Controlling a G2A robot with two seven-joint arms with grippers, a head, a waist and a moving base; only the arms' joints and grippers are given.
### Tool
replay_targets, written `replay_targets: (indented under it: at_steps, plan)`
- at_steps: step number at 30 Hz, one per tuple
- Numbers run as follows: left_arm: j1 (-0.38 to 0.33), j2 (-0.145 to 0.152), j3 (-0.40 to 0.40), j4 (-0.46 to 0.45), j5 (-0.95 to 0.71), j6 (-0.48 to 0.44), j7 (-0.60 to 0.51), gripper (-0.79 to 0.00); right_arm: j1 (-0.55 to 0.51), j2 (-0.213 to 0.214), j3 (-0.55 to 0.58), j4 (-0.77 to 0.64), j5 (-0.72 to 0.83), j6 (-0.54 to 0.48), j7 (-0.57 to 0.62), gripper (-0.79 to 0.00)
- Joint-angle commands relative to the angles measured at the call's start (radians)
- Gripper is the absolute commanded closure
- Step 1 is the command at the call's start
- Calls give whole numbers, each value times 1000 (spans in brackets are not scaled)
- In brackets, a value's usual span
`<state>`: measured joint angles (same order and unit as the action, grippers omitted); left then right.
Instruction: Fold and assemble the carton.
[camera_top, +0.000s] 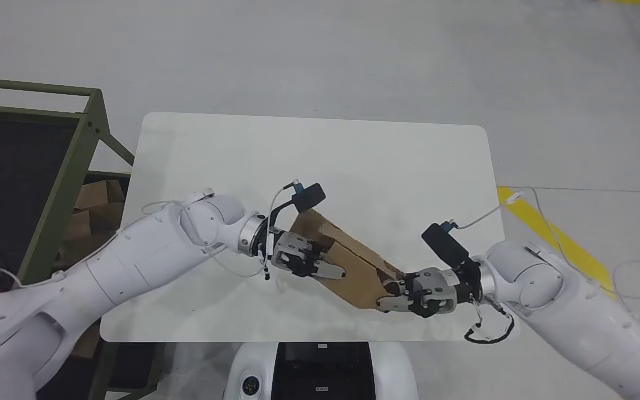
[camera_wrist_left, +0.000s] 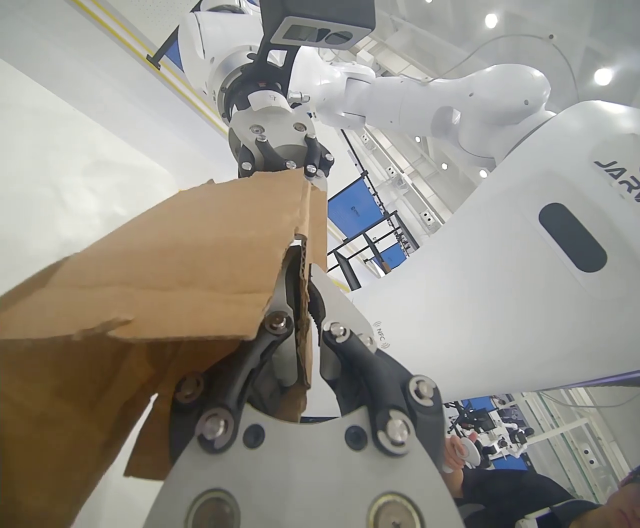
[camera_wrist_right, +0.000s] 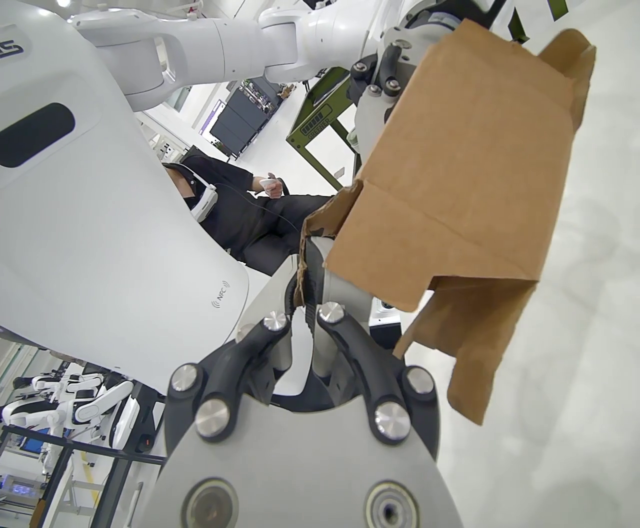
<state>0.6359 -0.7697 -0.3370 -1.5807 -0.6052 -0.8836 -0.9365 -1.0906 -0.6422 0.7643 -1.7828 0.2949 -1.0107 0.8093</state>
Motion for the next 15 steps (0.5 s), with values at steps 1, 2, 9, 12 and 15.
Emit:
replay_targets:
  at_steps: [1,2,9,12,15]
  plan:
    - [7,-1,-8,0,2,3,-3,0,-1,0,1,0,0,0,0,0]
    - [10,-2,-13,0,2,4,-4,0,-2,0,2,0,0,1,1,0]
    - [32,-7,-44,2,6,14,-14,0,-9,-2,12,3,-2,16,-7,-723]
    - [42,-7,-62,3,8,14,-14,0,-12,-4,20,6,-1,16,-11,-785]
    - [55,-5,-85,3,9,13,-12,0,-19,-3,30,10,5,6,-12,-785]
